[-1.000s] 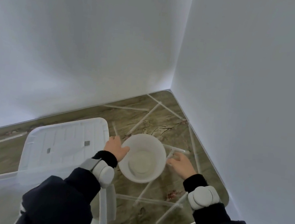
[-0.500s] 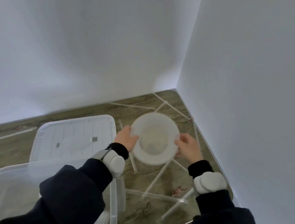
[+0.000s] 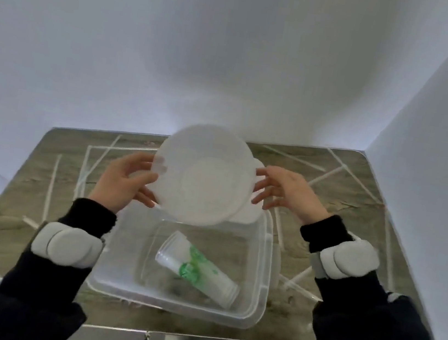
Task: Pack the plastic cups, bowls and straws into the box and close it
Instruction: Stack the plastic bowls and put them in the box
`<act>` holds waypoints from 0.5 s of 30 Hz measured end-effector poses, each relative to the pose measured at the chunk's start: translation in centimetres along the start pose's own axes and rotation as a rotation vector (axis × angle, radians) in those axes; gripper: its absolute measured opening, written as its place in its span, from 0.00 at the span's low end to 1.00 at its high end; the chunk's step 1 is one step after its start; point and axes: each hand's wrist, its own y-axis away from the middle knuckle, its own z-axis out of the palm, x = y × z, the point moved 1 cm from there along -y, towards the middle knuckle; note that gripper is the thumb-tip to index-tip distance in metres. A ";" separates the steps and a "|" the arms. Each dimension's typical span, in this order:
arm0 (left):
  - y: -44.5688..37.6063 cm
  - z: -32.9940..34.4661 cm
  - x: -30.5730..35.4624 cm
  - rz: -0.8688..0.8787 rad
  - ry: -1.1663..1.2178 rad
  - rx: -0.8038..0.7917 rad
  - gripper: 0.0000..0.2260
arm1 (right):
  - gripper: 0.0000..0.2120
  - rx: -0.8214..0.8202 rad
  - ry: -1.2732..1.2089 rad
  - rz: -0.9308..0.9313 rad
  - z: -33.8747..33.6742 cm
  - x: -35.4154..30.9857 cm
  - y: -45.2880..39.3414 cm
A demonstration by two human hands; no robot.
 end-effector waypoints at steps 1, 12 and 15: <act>0.9 -1.8 -0.8 -0.018 0.002 0.040 0.12 | 0.11 -0.077 0.062 0.048 1.9 1.0 -0.9; 8.6 -12.7 -6.6 -0.098 0.071 0.317 0.13 | 0.41 -0.413 0.803 0.431 17.3 14.8 -5.9; 9.2 -13.2 -7.1 -0.115 0.096 0.325 0.13 | 0.35 -0.409 0.814 0.402 17.8 16.3 -6.1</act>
